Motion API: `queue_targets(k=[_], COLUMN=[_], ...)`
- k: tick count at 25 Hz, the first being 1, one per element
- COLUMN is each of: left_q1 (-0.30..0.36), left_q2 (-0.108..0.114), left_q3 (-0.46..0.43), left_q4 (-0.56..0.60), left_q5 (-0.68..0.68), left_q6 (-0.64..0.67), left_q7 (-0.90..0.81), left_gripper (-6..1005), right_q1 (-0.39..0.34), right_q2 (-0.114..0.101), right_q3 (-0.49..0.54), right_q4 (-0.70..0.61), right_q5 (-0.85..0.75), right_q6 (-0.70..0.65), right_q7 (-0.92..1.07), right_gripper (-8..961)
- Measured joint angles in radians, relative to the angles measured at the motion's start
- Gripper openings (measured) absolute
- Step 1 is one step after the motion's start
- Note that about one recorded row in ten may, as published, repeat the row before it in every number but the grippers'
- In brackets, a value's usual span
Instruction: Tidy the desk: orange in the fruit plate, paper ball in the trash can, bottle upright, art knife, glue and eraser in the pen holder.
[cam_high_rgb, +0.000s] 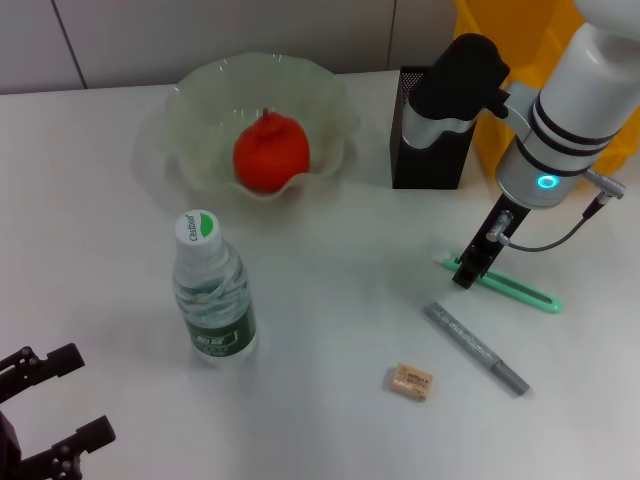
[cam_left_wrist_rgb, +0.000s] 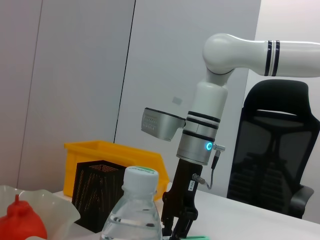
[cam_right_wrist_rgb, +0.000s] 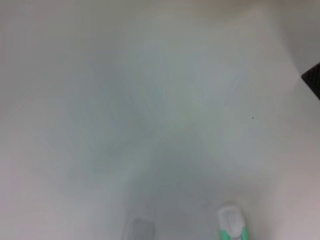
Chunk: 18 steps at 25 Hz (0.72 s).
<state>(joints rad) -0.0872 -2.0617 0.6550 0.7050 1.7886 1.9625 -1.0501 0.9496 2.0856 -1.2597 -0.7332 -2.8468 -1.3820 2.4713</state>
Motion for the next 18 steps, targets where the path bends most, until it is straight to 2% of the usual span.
queue_targets(k=[2, 7, 13, 16, 17, 18], left_q1=[-0.002, -0.002, -0.002, -0.002, -0.002, -0.002], left_q2=[0.0, 0.0, 0.0, 0.0, 0.0, 0.0], left_q3=[0.0, 0.0, 0.0, -0.001, -0.004, -0.004], left_q4=[-0.002, -0.003, -0.004, -0.004, -0.004, -0.004], left_q5=[-0.001, -0.003, -0.006, -0.006, -0.006, -0.006], left_q6=[-0.001, -0.001, 0.0, 0.001, 0.001, 0.001], left_q7=[-0.001, -0.001, -0.001, -0.001, -0.001, -0.001], left_gripper=[771, 770, 770, 770, 770, 770], right_q1=[0.0, -0.001, -0.01, -0.041, -0.073, -0.073], right_q2=[0.0, 0.001, 0.0, -0.004, -0.006, -0.006], right_q3=[0.0, 0.0, 0.004, 0.014, 0.022, 0.022], right_q4=[0.001, 0.003, -0.012, -0.121, -0.241, -0.241], right_q5=[0.0, 0.0, 0.021, 0.051, 0.067, 0.067], right_q6=[0.002, 0.003, -0.012, -0.07, -0.117, -0.117], right_q7=[0.0, 0.0, -0.011, -0.021, -0.023, -0.023], right_gripper=[383, 199, 181, 172, 169, 166])
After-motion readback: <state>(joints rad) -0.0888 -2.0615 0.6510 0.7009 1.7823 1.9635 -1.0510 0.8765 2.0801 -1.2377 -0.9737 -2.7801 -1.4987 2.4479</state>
